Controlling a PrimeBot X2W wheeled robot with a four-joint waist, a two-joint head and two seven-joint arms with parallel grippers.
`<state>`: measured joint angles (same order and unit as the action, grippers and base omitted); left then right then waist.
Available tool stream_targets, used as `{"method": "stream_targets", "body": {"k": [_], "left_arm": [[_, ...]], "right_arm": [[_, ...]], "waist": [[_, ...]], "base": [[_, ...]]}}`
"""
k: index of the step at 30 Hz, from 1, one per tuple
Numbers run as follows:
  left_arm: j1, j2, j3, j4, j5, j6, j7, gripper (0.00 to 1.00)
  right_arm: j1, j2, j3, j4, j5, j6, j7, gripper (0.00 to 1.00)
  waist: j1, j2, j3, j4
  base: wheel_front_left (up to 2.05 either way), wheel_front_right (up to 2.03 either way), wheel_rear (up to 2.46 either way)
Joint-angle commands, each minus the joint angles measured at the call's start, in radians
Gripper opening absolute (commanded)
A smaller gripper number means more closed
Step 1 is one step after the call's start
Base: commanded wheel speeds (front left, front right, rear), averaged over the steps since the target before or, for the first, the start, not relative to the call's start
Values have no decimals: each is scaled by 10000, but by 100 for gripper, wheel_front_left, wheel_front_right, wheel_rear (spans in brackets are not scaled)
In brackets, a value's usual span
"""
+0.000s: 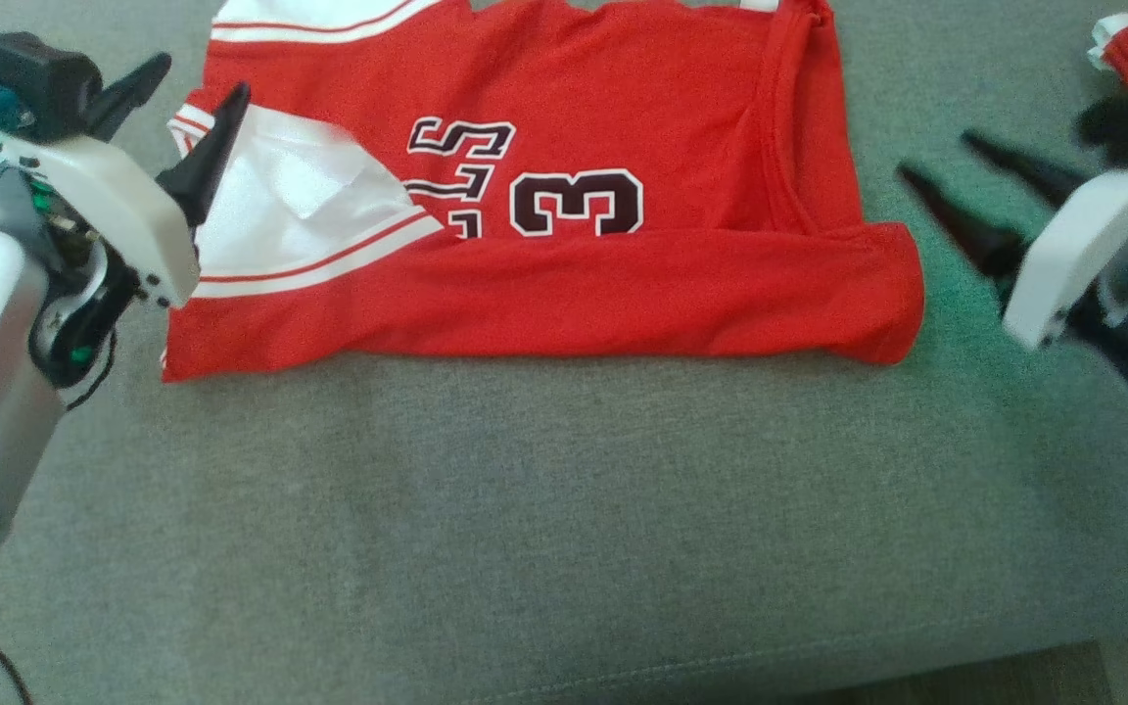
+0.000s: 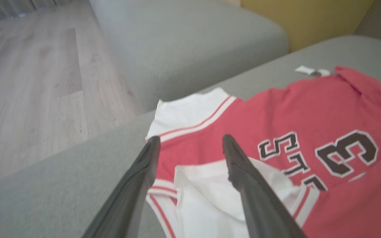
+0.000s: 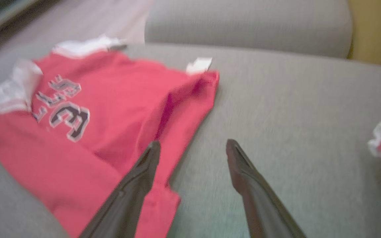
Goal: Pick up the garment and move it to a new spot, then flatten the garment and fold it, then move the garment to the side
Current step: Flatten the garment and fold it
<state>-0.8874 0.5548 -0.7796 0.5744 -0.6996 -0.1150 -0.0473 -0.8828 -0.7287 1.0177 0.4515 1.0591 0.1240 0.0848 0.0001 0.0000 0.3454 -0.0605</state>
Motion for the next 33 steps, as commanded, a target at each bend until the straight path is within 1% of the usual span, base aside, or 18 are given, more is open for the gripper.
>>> {"method": "stream_targets", "body": {"k": [1, 3, 4, 6, 9, 11, 13, 15, 18, 20, 22, 24, 27, 31, 33], "left_arm": [[-517, 297, 700, -86, -128, 134, -471, 100], [-387, 98, 1028, -33, -336, 312, -1191, 100], [-387, 98, 1028, -33, -336, 312, -1191, 100], [-150, -114, 1446, -162, -611, 517, -1750, 100], [451, -426, 2147, -718, -924, 831, -2082, 100], [996, -643, 2779, -1352, -1009, 1102, -2130, 100], [1722, -941, 3574, -2221, -858, 1366, -2138, 100], [2582, -1264, 4142, -2970, -525, 1547, -2140, 100], [3813, -1798, 4680, -3706, -78, 1702, -2142, 100], [4522, -2201, 4948, -3957, 102, 1732, -2143, 100], [5129, -2516, 5124, -4023, 378, 1727, -2143, 100], [5664, -2804, 5276, -3888, 589, 1750, -2143, 100], [6261, -3104, 5394, -3440, 892, 1774, -2144, 100], [6487, -3298, 5567, -2870, 1273, 1820, -2144, 100], [6437, -3231, 5525, -2468, 1498, 1836, -2144, 100]], "right_arm": [[0, -23, -507, -51, 309, 67, -488, 100], [127, 220, -1051, -112, 567, 67, -1129, 100], [127, 220, -1051, -112, 567, 67, -1129, 100], [314, 491, -1574, -217, 642, 67, -1845, 100], [740, 971, -2367, -344, 521, 67, -2832, 100], [1119, 1390, -2998, -410, 199, 67, -3205, 100], [1601, 1890, -3769, -540, -328, 67, -3384, 100], [2212, 2433, -4624, -731, -1037, 67, -3443, 100], [3319, 3417, -6009, -1167, -2541, 67, -3459, 100], [4186, 4180, -6833, -1395, -3374, 67, -3462, 100], [4967, 4865, -7479, -1521, -4166, 67, -3463, 100], [5620, 5529, -7918, -1620, -4781, 67, -3463, 100], [6313, 6190, -8392, -1698, -5492, 67, -3446, 100], [6670, 6593, -8720, -1902, -5924, 67, -3295, 100], [6709, 6677, -8732, -2060, -6011, 67, -3167, 100]], "waist": [[-1, 0, -142, 37], [-1, 0, -306, 67], [-1, 0, -306, 67], [-1, 0, -510, 88], [-1, 0, -892, 144], [-1, 0, -1137, 180], [-1, 0, -1352, 220], [-1, 0, -1536, 261], [-1, 0, -1744, 293], [-1, 0, -1857, 309], [-1, 0, -1964, 313], [-1, 0, -2045, 289], [-1, 0, -2139, 213], [-1, 0, -2138, 59], [-1, 0, -2110, -40]], "base": [[0, 0, 0], [0, 0, 0], [0, 0, 0], [0, 0, 0], [0, 0, 0], [0, 0, 0], [0, 0, 0], [0, 0, 0], [0, 0, 0], [0, 0, 0], [0, 0, 0], [0, 0, 0], [0, 0, 0], [0, 0, 0], [0, 0, 0]]}}
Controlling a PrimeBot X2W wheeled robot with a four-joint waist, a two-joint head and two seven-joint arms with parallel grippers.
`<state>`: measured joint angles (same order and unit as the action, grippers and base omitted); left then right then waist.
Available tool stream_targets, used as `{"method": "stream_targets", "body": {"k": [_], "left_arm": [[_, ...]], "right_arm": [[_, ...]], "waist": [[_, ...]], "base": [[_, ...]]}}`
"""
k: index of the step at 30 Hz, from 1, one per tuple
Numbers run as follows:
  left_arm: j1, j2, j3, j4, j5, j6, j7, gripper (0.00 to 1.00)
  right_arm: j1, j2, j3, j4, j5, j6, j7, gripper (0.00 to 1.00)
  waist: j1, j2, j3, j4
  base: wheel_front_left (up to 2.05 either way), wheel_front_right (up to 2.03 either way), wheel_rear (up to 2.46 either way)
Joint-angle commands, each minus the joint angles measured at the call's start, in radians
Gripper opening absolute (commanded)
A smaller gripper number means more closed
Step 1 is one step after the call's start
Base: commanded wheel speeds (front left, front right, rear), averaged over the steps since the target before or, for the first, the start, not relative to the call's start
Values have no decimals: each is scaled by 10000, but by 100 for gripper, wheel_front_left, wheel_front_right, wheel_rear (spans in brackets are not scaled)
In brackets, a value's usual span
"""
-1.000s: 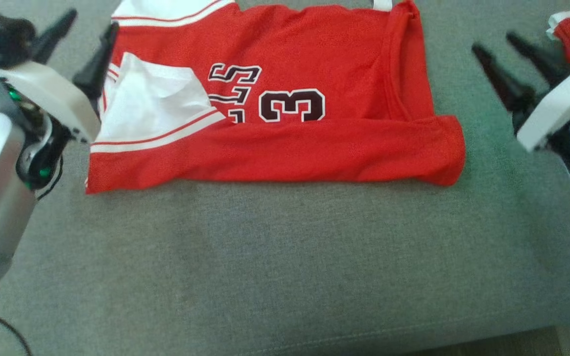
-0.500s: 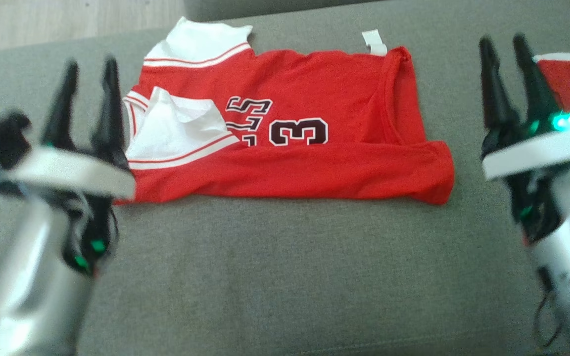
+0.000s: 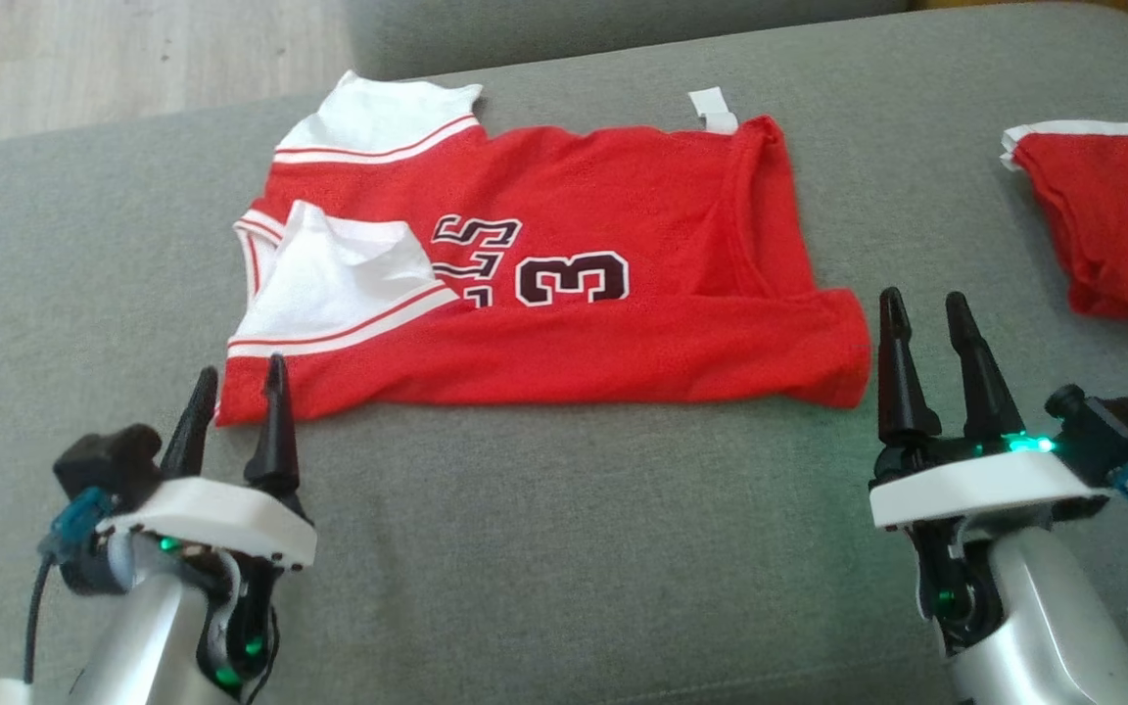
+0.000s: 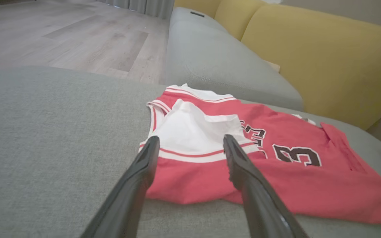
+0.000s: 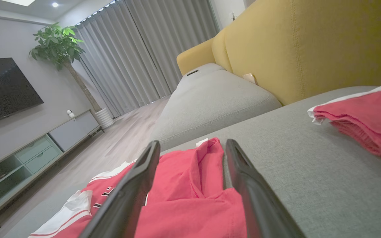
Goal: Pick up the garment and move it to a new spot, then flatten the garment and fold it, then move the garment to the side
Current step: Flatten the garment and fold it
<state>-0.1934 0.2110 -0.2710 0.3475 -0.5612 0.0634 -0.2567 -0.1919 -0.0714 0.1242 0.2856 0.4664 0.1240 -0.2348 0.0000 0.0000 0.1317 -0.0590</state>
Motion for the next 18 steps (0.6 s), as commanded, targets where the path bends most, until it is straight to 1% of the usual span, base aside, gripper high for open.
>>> {"method": "stream_targets", "body": {"k": [1, 4, 7, 13, 18], "left_arm": [[-569, 220, 464, 6, 167, 87, -50, 100], [-839, 329, 464, 746, 331, 267, -2, 100], [-1142, 447, 423, 1453, 492, 529, 265, 100], [-1755, 676, 432, 2664, 655, 855, 562, 100], [-2080, 802, 354, 3356, 748, 976, 844, 100]], "right_arm": [[-191, 128, 208, -484, -124, 67, 104, 100], [-202, 171, 200, -745, -186, 67, 290, 100], [-201, 191, 170, -985, -228, 67, 417, 100], [-119, 207, 252, -1289, -246, 67, 589, 100], [-105, 209, 349, -1404, -205, 67, 656, 100]], "waist": [[0, 0, 54, -100], [0, 0, 154, -247], [0, 0, 288, -389], [0, 0, 524, -625], [0, 0, 665, -757]], "base": [[0, 0, 0], [0, 0, 0], [0, 0, 0], [0, 0, 0], [0, 0, 0]]}}
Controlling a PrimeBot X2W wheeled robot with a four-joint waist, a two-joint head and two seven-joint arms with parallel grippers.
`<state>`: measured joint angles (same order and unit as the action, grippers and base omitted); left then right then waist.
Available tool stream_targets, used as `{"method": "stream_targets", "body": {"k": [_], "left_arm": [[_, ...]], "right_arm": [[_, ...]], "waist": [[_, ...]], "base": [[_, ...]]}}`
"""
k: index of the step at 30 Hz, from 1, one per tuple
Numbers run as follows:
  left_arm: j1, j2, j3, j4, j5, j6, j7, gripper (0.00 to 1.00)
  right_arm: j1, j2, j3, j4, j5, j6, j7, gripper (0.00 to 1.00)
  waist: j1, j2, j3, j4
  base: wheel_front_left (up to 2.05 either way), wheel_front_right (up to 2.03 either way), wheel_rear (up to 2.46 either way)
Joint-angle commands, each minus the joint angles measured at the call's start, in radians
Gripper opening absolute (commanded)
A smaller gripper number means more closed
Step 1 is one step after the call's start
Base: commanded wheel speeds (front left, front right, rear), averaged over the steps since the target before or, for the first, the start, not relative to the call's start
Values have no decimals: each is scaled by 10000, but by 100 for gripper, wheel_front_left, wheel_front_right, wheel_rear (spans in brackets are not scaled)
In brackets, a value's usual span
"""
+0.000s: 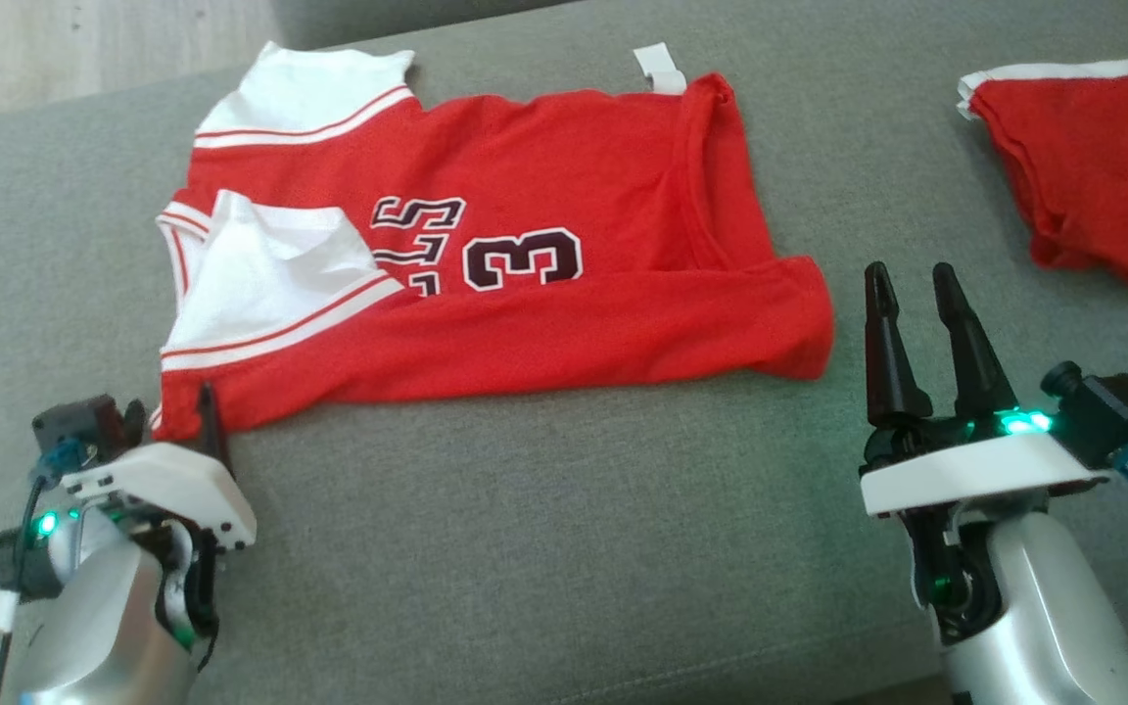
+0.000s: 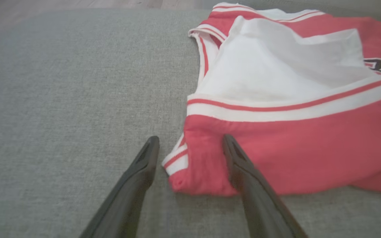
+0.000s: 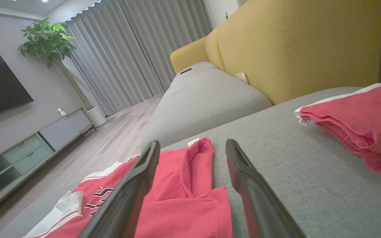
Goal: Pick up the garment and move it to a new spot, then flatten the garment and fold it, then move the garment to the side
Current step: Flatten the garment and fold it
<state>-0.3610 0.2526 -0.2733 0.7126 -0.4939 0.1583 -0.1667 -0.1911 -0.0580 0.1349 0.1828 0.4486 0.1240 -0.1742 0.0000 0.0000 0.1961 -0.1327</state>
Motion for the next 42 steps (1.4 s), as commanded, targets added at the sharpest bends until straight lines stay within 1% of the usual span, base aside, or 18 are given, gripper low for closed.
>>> {"method": "stream_targets", "body": {"k": [1, 5, 7, 8, 9, 11, 14, 18, 25, 30, 35, 39, 42], "left_arm": [[-479, 412, 356, -145, 100, 55, -10, 100], [-698, 449, 167, 423, 187, 95, 419, 100], [-767, 433, 45, 658, 185, -3, 696, 100], [-804, 400, 14, 723, 145, -76, 791, 90], [-847, 374, -11, 736, 126, -141, 782, 0], [-925, 320, 1, 685, 71, -254, 558, 0], [-1025, 253, 92, 474, 16, -316, -56, 0], [-1096, 101, 146, 32, 5, -411, -600, 0], [-883, -30, 176, -667, 75, -441, -861, 0], [-632, -37, 272, -942, 68, -336, -904, 0], [-425, -101, 224, -1067, 72, -334, -921, 0], [-379, -145, 185, -1069, 48, -347, -925, 0], [-350, -155, 159, -1051, 33, -366, -926, 0]], "right_arm": [[-121, 75, 253, -393, -25, 67, 65, 100], [-155, 76, 293, -449, -15, 67, 94, 100], [-161, 76, 282, -452, -19, 67, 111, 100], [-154, 76, 252, -427, -23, 67, 142, 100], [-147, 76, 214, -379, -55, 67, 198, 100], [-145, 77, 127, -286, -160, 67, 272, 100], [-166, 77, -54, -27, -392, 67, 475, 100], [-253, 77, -439, 503, -772, 67, 823, 100], [-566, 77, -806, 1883, -672, 67, 1473, 100], [-887, 77, -941, 3050, -588, 67, 1543, 100], [-1283, 77, -471, 4160, -93, 67, 1622, 100], [-1505, 77, 53, 4557, 437, 67, 1644, 100], [-1595, 77, 182, 4852, 402, 67, 1694, 100]], "waist": [[0, 0, 53, -49], [0, 0, 141, -116], [0, 0, 157, -120], [0, 0, 158, -106], [0, 0, 157, -78], [0, 0, 150, 10], [0, 0, 116, 207], [0, 0, 38, 591], [0, 0, -142, 1132], [0, 0, -211, 1328], [0, 0, -228, 1473], [0, 0, -236, 1539], [0, 0, -247, 1560]], "base": [[0, 0, 0], [0, 0, 0], [0, 0, 0], [0, 0, 0], [0, 0, 0], [0, 0, 0], [0, 0, 0], [0, 0, 0], [0, 0, 0], [0, 0, 0], [0, 0, 0], [0, 0, 0], [0, 0, 0]]}}
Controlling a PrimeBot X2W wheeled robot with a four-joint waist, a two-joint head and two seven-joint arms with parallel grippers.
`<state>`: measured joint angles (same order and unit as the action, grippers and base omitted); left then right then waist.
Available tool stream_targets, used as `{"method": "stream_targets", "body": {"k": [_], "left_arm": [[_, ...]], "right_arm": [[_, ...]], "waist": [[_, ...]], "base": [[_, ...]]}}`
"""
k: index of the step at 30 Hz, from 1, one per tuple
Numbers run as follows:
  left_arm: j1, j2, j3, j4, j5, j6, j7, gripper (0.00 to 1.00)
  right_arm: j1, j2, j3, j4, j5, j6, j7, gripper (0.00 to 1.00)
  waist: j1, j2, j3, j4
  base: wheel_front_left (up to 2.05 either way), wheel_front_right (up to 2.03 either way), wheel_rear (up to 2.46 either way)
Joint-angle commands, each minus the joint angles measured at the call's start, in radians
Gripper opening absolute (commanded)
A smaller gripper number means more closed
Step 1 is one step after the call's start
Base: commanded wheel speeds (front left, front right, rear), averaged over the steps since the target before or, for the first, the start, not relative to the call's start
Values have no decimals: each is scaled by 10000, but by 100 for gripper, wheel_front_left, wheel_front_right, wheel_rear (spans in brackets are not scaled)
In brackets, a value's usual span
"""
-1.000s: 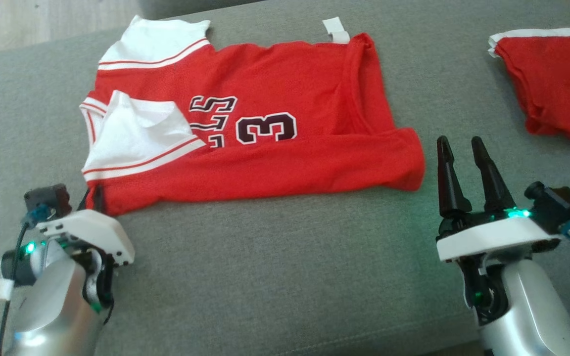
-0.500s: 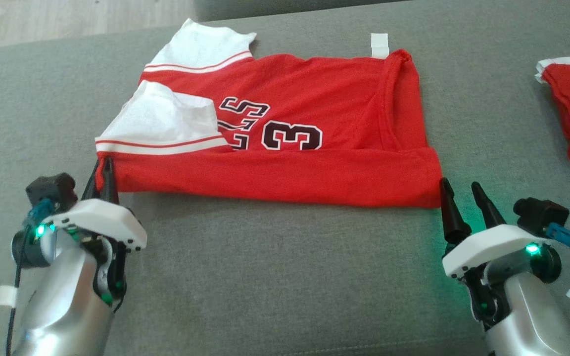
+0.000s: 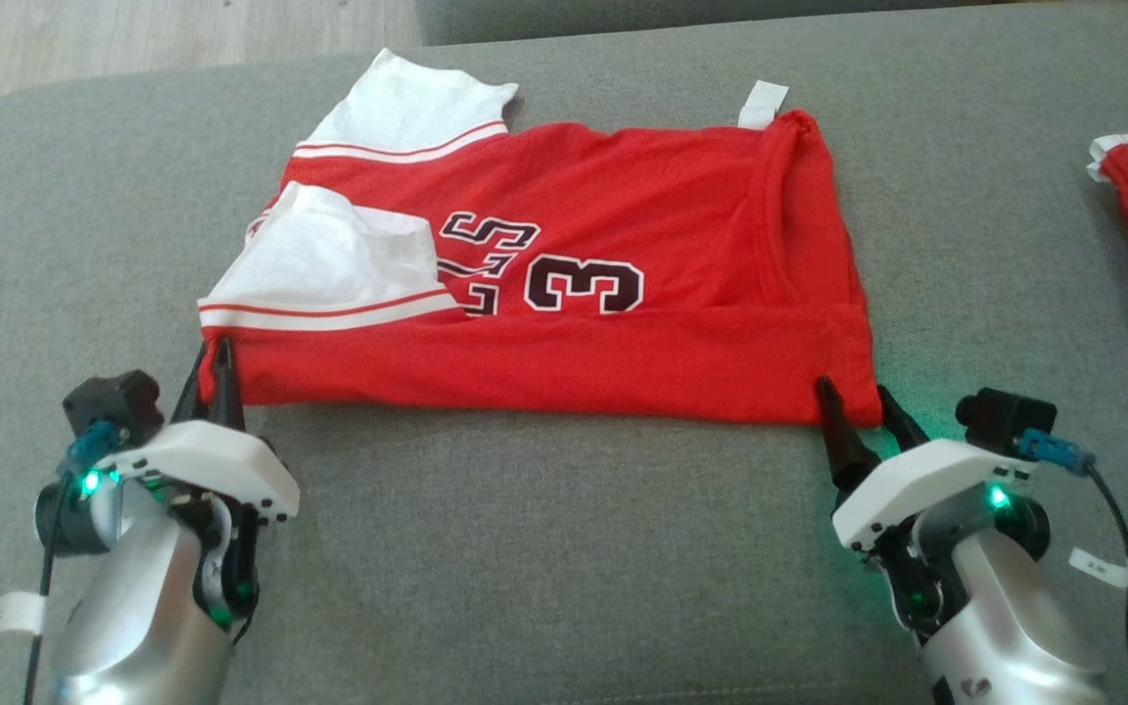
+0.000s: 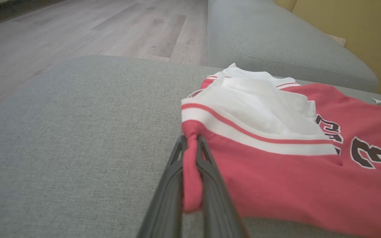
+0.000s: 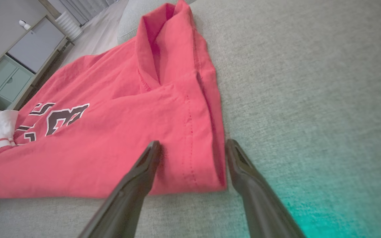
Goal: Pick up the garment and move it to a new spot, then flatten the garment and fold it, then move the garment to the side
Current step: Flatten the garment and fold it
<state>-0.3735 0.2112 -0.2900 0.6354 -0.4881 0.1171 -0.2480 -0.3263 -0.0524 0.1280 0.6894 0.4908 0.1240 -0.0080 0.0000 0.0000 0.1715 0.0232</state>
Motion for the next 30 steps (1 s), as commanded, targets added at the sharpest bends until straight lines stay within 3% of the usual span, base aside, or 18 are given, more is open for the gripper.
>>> {"method": "stream_targets", "body": {"k": [1, 13, 14, 15, 16, 30], "left_arm": [[-215, 255, 310, -269, -30, 36, -113, 0], [-167, 159, 53, -139, -89, -93, -73, 0], [-155, 162, 34, -118, -94, -102, -60, 0], [-142, 164, 15, -100, -99, -111, -49, 0], [-127, 166, -2, -84, -103, -116, -44, 0], [885, 174, -234, -434, -267, -113, 80, 0]], "right_arm": [[-293, 22, 300, -58, -9, 67, 78, 100], [-919, 22, 544, 1582, -65, 67, 287, 98], [-959, 22, 569, 1671, -49, 67, 281, 65], [-997, 22, 618, 1752, -53, 67, 282, 9], [-1029, 22, 674, 1820, -93, 67, 261, 0], [-882, -407, -502, 2096, -2256, 67, -712, 0]], "waist": [[0, 0, -2, 14], [0, 0, -66, 262], [0, 0, -75, 274], [0, 0, -88, 284], [0, 0, -106, 290], [0, 0, -984, 168]], "base": [[0, 0, 0], [0, 0, 0], [0, 0, 0], [0, 0, 0], [0, 0, 0], [0, 0, 0]]}}
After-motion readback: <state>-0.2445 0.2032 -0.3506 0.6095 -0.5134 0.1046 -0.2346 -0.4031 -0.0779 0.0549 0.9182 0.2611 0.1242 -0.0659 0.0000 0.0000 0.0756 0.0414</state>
